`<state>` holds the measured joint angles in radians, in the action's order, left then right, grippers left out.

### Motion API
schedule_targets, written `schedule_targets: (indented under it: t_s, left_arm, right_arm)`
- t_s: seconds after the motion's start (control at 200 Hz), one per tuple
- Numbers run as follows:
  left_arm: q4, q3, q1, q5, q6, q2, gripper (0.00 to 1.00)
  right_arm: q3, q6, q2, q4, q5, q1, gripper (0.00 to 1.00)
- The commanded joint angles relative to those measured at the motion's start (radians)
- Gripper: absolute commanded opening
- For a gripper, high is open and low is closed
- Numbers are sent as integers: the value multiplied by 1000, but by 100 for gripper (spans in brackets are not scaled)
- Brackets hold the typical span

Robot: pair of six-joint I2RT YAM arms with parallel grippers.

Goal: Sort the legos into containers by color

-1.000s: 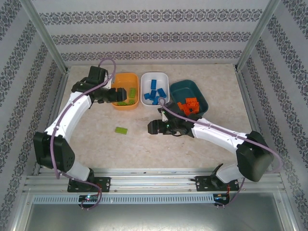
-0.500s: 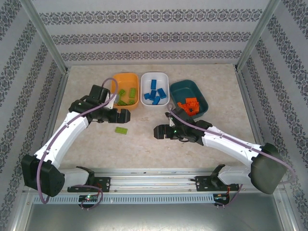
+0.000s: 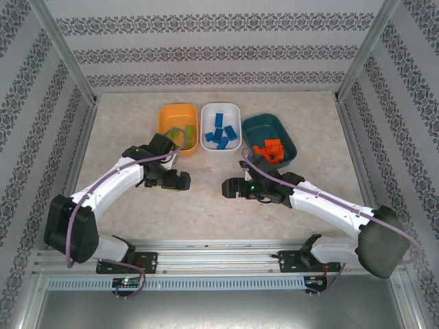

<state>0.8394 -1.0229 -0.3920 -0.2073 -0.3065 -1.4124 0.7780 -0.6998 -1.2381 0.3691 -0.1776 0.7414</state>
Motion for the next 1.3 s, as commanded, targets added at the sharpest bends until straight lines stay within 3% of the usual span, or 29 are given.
schedule_targets:
  t_s: [0.0, 1.294]
  left_arm:
    - [-21, -3, -14, 77, -27, -32, 100]
    - [-77, -78, -21, 190, 42, -342, 90]
  right_arm:
    - [-17, 10, -9, -7, 5, -11, 86]
    - [-37, -1, -19, -15, 0, -17, 86]
